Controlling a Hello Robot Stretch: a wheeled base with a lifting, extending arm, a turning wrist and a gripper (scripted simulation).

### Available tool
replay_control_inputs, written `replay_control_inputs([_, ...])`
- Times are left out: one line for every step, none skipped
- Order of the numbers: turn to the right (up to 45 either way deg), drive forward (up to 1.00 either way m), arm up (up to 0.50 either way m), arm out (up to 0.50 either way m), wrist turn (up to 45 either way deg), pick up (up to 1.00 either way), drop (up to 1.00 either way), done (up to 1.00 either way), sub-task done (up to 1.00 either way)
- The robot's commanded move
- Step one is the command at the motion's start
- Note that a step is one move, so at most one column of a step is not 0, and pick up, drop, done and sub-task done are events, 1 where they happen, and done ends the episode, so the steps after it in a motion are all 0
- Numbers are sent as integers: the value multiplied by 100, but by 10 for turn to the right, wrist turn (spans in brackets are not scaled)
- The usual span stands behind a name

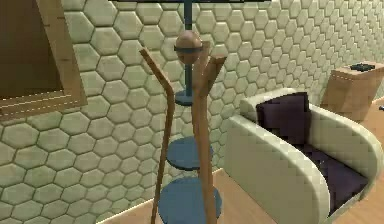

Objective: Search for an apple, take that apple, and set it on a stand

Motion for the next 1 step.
replay_control_inputs([450,0,0,0,0,0,0,0,0])
